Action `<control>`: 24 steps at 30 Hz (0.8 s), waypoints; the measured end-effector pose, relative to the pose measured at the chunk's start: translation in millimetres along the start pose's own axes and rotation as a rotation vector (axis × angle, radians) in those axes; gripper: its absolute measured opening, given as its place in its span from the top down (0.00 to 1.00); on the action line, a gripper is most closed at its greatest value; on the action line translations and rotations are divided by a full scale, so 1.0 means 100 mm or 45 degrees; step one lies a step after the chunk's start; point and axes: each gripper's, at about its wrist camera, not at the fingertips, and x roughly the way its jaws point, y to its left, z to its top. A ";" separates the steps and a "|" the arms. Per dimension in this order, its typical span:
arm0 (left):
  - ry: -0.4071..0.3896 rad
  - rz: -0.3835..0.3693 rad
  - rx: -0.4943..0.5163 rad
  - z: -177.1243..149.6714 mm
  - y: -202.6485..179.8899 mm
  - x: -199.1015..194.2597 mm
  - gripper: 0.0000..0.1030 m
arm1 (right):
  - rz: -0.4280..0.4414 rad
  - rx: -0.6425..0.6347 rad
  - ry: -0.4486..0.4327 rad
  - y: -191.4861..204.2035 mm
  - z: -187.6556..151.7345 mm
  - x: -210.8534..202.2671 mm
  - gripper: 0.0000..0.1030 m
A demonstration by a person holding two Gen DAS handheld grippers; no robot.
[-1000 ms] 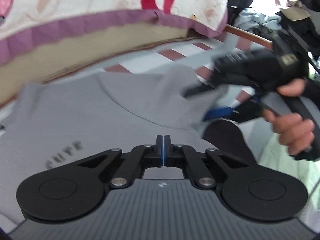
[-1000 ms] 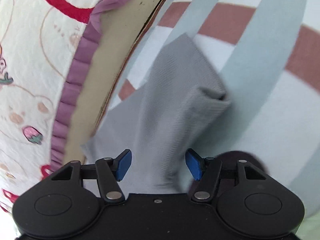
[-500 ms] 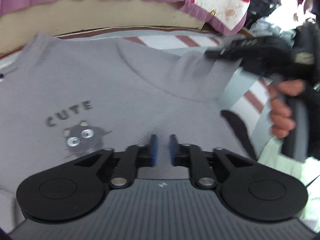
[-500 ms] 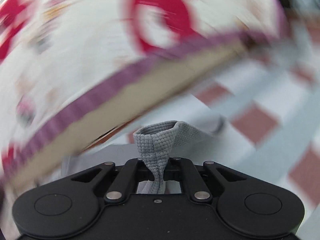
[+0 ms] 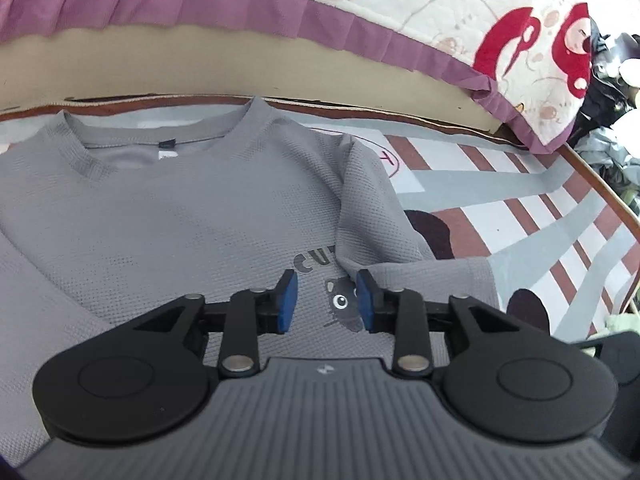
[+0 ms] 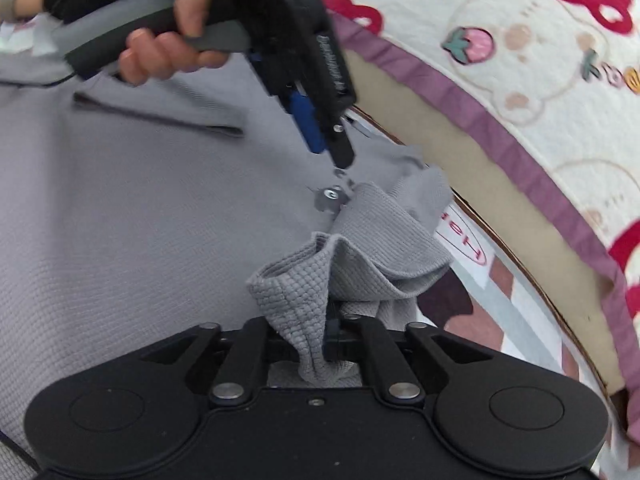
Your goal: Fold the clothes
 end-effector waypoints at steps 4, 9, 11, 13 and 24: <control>-0.053 -0.064 -0.061 0.05 -0.05 0.05 0.57 | 0.019 -0.008 0.040 0.02 -0.02 -0.11 0.78; -0.107 -0.176 -0.105 0.07 -0.15 0.14 0.56 | 0.129 -0.041 0.089 0.13 -0.05 -0.29 0.68; -0.134 -0.253 -0.084 0.07 -0.22 0.18 0.55 | 0.179 -0.107 0.126 0.20 0.05 -0.35 0.57; -0.071 -0.325 -0.008 0.05 -0.29 0.27 0.60 | 0.228 -0.167 0.162 0.26 0.13 -0.41 0.56; 0.055 -0.002 0.156 -0.28 0.03 -0.14 1.00 | 0.512 1.380 0.277 -1.03 -0.48 -0.20 0.36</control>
